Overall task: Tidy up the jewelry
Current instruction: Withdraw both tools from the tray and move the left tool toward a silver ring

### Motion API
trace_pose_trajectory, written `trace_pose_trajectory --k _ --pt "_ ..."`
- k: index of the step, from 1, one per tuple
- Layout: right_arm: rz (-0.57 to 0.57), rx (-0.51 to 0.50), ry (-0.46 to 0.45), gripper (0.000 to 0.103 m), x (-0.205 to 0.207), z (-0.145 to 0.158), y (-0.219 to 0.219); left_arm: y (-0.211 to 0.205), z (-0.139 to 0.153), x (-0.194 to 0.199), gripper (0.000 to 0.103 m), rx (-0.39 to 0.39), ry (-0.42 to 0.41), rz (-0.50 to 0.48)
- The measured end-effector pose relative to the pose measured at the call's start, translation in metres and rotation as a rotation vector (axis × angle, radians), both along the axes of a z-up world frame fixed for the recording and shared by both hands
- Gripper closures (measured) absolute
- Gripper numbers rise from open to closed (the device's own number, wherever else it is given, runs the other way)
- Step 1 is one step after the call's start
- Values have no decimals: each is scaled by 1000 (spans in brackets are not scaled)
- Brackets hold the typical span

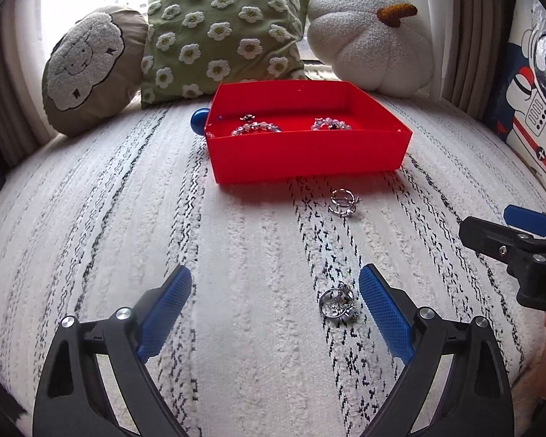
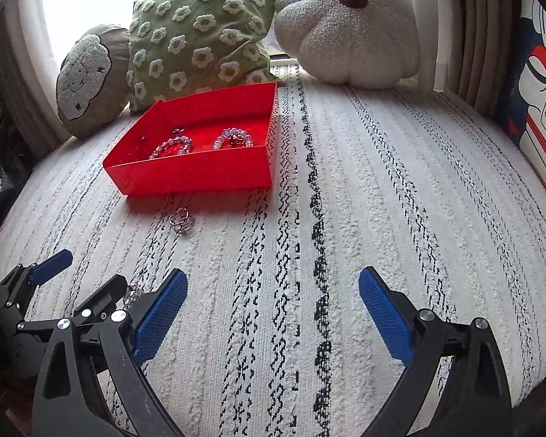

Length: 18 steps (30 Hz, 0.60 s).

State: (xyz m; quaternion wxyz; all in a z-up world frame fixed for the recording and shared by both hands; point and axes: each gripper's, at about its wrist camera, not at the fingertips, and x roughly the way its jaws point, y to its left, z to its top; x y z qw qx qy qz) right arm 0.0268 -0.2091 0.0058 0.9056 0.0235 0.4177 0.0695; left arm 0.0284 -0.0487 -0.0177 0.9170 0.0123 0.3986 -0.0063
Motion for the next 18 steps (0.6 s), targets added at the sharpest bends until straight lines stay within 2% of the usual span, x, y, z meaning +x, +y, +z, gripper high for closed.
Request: trace_pose_trajectory --k 18 --pt "21 -2 -11 10 -3 2 4 -10 -19 17 14 26 103 -1"
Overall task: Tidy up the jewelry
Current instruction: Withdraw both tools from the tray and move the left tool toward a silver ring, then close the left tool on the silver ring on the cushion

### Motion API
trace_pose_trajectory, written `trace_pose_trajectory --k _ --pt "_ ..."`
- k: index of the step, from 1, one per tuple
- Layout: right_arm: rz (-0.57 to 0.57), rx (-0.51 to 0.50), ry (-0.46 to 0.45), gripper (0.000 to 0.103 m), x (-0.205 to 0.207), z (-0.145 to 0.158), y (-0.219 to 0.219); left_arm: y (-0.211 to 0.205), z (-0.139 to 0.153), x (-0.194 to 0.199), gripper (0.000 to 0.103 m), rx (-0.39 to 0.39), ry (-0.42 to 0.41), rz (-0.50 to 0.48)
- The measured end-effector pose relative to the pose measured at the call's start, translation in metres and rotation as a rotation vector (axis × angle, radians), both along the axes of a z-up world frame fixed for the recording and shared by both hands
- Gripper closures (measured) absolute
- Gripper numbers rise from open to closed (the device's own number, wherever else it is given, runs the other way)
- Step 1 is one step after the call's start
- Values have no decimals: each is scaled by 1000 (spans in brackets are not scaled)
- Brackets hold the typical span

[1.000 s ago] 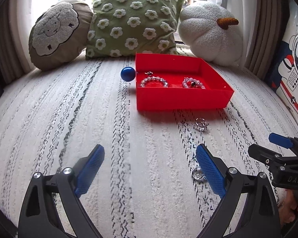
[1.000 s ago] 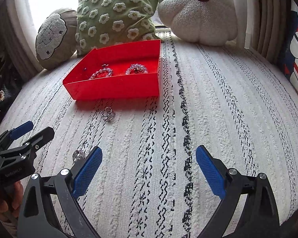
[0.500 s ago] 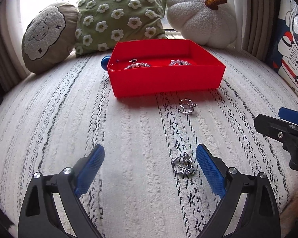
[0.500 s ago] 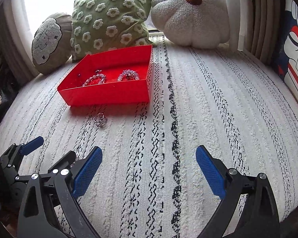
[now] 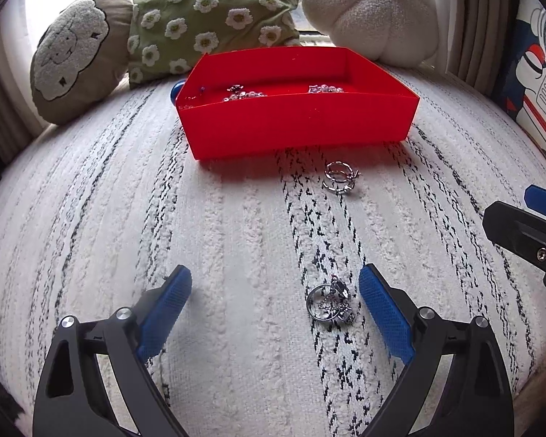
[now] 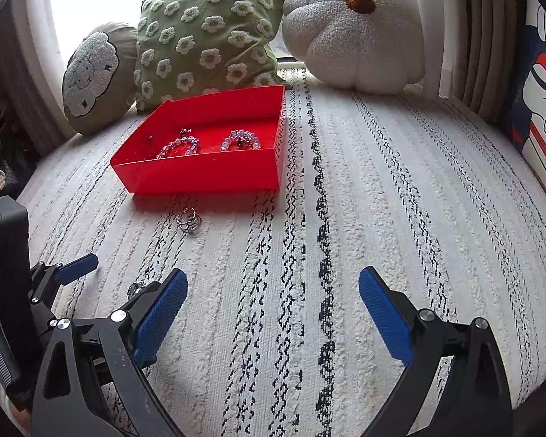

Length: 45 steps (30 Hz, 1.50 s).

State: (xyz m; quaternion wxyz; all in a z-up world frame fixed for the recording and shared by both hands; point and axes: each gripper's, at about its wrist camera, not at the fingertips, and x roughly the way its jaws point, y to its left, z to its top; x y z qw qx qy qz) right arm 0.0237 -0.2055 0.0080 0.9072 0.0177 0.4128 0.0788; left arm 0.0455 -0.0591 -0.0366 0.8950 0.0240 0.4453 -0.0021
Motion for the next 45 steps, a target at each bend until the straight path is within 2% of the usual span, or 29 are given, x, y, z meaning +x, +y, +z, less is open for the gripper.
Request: trace_pose_trajectory --k 6,11,16,17,18,20,21,22,23,37,42,45 --pt "-2 -1 -1 10 0 0 0 1 0 -1 16 -8 -2 -3" --pt "-1 -12 -1 10 1 -1 1 -3 2 -6 27 -13 -11 -27" --pt "-2 -22 -3 10 1 -2 2 -10 5 -11 53 -25 -13 -73" --pt "-2 -24 -3 10 1 -2 2 -12 5 -12 55 -15 -15 -73" --pt "-2 -24 -2 10 1 -2 2 -12 5 -12 61 -8 -17 -74" --pt "0 -23 1 10 2 -2 2 -12 6 -12 65 -13 -16 -78" --pt "0 -23 1 10 2 -2 2 -11 6 -12 69 -21 -14 -82" --pt "0 -24 0 10 2 -2 2 -11 6 -12 78 -38 -7 -93" --pt "0 -26 -1 10 2 -2 2 -12 7 -12 81 -38 -7 -91" --pt "2 -42 -6 10 4 -5 5 -10 7 -14 81 -23 -12 -88" --pt "5 -29 -24 10 9 -6 12 3 16 -15 81 17 -47 -69" --pt "14 -34 -23 10 18 -8 22 18 19 -14 81 -10 -44 -42"
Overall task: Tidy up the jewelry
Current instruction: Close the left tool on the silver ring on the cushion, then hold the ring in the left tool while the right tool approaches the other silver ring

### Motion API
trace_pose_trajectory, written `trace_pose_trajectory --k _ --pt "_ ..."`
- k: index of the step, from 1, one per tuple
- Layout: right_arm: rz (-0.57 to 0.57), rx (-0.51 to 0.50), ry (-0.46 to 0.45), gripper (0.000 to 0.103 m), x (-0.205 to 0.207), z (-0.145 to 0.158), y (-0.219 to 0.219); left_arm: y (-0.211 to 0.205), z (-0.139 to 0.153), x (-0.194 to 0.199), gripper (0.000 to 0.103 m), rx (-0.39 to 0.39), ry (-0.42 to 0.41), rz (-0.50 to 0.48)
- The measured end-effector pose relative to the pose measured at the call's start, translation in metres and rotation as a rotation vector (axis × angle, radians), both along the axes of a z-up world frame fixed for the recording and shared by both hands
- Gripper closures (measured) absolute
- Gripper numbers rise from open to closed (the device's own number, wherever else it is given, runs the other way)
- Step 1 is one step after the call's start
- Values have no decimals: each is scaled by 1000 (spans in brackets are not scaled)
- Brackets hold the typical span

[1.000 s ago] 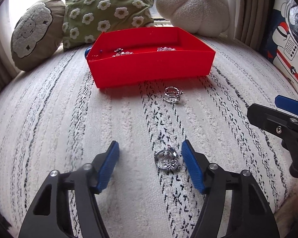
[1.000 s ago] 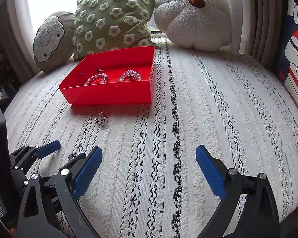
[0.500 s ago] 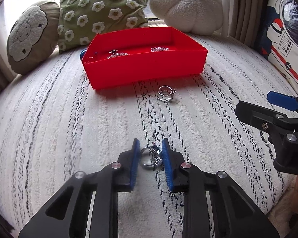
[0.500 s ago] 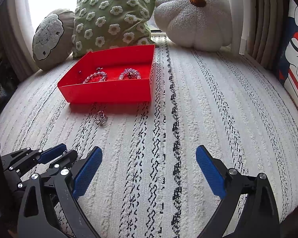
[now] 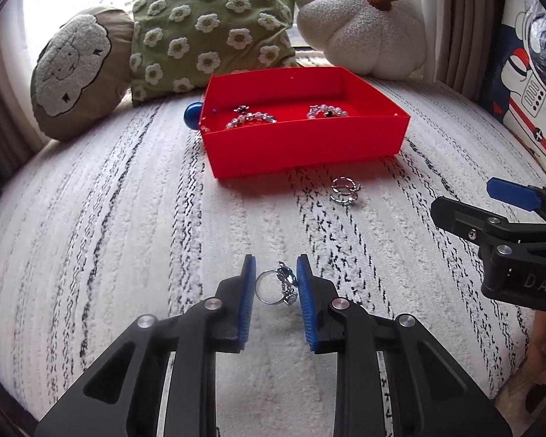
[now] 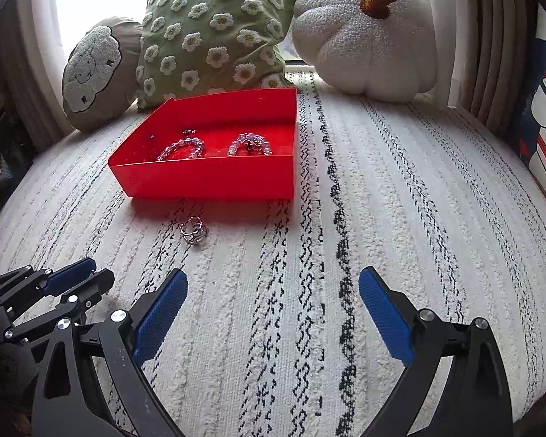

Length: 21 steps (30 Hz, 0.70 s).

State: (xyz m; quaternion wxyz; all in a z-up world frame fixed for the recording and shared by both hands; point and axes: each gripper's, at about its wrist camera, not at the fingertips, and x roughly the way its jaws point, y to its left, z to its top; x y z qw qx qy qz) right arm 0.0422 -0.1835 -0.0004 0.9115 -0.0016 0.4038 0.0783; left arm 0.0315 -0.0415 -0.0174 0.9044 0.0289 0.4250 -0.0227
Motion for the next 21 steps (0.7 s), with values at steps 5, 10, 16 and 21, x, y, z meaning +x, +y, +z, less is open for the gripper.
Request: trace_pose_trajectory --k 5,10,16,21 --pt "30 -26 9 10 15 -5 19 20 7 -1 81 -14 -6 30" --pt "54 -53 0 10 24 -6 38 33 15 -5 81 -23 -30 43" --pt "110 -54 13 10 36 -9 69 41 15 -4 81 -30 -26 64" --pt "131 -83 15 10 43 -15 90 41 14 -4 81 -37 -21 61"
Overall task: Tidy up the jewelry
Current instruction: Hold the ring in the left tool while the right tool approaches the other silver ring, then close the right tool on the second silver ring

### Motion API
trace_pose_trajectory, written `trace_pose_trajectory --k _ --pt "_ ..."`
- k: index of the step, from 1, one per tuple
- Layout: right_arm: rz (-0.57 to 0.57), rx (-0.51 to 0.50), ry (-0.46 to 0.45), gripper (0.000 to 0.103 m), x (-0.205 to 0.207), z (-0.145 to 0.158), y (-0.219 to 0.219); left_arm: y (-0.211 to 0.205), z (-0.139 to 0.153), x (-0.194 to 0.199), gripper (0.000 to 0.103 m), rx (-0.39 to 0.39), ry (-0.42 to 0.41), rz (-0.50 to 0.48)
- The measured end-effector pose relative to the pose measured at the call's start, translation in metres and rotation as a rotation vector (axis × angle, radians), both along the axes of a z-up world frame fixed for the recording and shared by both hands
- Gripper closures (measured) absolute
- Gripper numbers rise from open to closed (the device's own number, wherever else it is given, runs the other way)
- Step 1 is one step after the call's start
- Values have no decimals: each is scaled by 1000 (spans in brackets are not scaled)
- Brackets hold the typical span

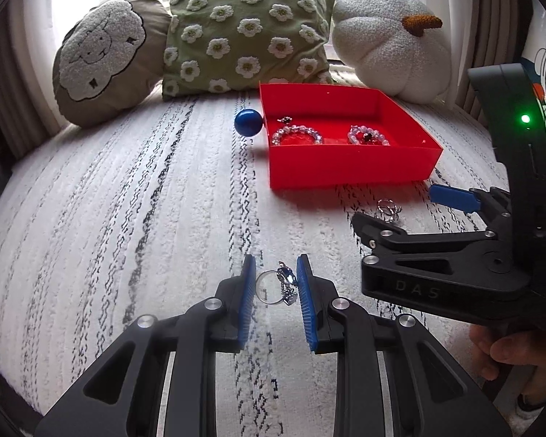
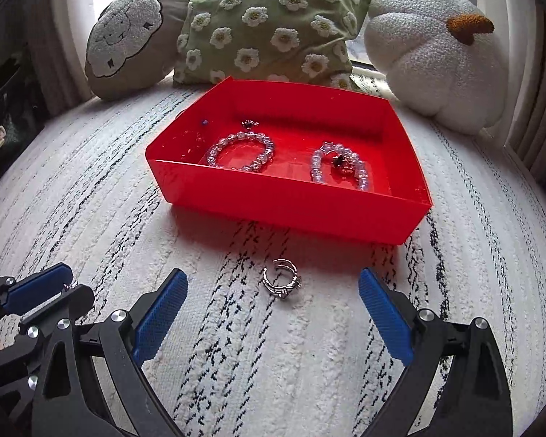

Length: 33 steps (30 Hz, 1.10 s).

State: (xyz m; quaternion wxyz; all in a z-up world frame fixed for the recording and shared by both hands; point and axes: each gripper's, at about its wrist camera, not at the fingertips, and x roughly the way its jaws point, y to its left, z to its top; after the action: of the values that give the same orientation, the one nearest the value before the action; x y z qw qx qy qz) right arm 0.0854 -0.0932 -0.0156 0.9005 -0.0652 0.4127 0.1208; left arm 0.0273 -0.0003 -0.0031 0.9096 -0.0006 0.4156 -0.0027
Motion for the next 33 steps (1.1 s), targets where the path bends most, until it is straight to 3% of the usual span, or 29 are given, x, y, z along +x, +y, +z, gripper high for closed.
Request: trace_pose_trajectory --k 9,16,24,29,33 --pt "-30 11 49 28 12 -13 -4 -3 -1 2 81 -3 10 -9" --pt "-31 -10 48 35 13 -17 -4 -4 -1 2 81 -23 19 -22" --pt "-34 -5 41 68 12 -14 -7 -4 -2 3 81 -17 22 -20" --pt "-33 -34 27 79 10 -13 -5 -4 -2 3 81 -17 23 -22" --pt "-36 -17 34 79 11 -12 -7 -5 -2 2 81 -12 22 -25"
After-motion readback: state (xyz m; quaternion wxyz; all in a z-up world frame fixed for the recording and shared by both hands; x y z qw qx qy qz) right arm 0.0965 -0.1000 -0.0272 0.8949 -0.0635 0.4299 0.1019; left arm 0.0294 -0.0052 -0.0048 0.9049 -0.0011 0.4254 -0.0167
